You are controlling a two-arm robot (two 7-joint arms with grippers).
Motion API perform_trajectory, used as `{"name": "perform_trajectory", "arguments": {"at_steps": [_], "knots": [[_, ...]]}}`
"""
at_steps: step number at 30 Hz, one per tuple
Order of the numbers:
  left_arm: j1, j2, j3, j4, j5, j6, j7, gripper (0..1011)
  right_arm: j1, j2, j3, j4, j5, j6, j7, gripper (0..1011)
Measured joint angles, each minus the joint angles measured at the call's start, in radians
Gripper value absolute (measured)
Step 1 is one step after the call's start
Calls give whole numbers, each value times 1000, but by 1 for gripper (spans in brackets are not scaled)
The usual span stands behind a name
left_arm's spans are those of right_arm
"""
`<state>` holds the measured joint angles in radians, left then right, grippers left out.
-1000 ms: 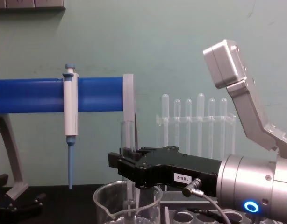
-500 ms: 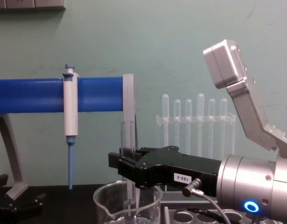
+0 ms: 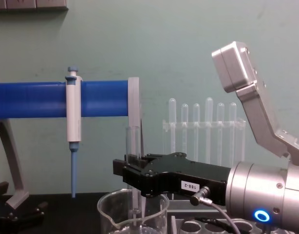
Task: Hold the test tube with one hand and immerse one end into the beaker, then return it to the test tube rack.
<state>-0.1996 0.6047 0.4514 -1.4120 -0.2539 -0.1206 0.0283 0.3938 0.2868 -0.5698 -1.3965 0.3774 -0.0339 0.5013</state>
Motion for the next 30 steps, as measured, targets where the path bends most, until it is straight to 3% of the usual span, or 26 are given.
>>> {"name": "perform_trajectory", "arguments": {"at_steps": [30], "knots": [[0,0,0,0,0,0,0,1000,0,0,0,0,0,0,0,238]]}}
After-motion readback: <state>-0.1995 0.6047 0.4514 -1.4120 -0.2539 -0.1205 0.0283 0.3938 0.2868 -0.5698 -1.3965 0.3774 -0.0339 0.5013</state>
